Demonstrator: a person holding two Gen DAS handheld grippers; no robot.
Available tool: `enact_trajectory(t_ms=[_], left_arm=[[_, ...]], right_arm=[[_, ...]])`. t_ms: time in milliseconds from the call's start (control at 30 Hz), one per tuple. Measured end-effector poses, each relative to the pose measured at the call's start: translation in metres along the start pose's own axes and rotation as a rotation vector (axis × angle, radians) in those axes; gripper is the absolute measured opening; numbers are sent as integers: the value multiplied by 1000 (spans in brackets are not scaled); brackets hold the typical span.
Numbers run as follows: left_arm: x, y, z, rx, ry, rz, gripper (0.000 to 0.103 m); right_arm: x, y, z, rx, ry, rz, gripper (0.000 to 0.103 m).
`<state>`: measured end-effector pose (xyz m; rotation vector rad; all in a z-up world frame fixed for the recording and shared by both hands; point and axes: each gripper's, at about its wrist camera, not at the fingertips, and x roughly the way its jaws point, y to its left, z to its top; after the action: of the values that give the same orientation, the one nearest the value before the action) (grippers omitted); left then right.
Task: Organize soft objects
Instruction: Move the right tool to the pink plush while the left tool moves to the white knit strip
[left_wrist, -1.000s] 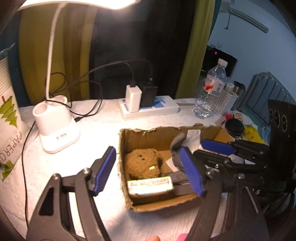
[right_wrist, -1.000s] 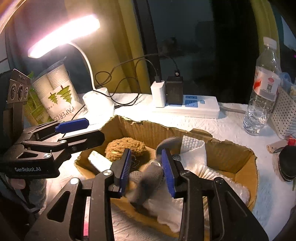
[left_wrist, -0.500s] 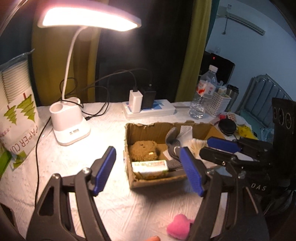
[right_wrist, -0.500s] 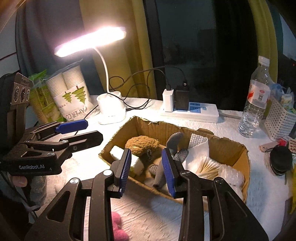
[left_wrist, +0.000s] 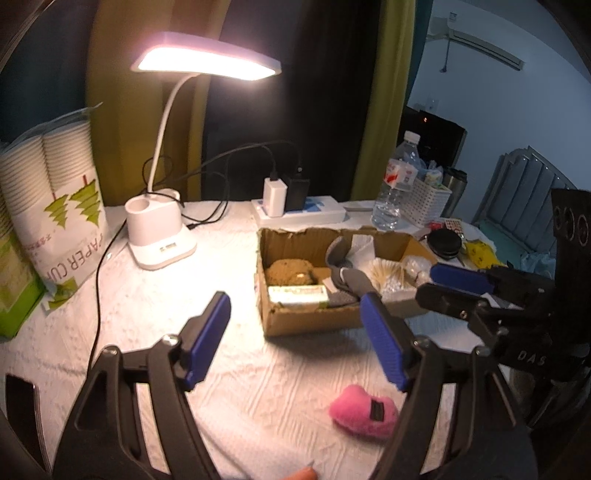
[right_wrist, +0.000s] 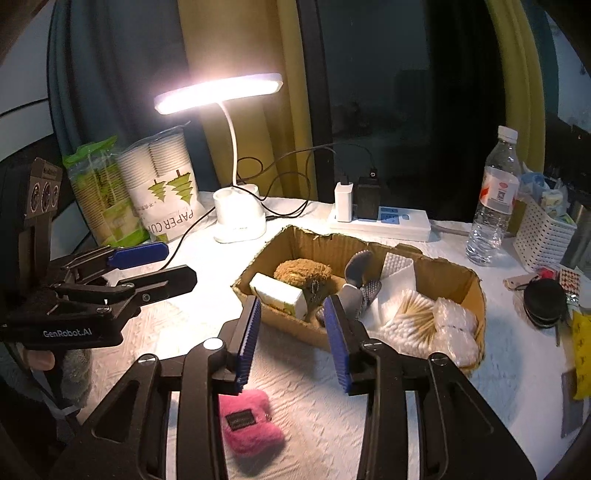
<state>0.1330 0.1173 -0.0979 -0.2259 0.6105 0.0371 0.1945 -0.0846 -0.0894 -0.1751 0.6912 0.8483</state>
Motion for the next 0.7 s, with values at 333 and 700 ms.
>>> enact_trajectory(t_ms=[333,700], left_arm=[[-20,6,-27,-24,14,-3,85],[-21,20,-63,-44,83,22,85]], right_arm=[[-20,12,-18,0,-2,-20,48],[-13,22,-40,6,43,-15,48]])
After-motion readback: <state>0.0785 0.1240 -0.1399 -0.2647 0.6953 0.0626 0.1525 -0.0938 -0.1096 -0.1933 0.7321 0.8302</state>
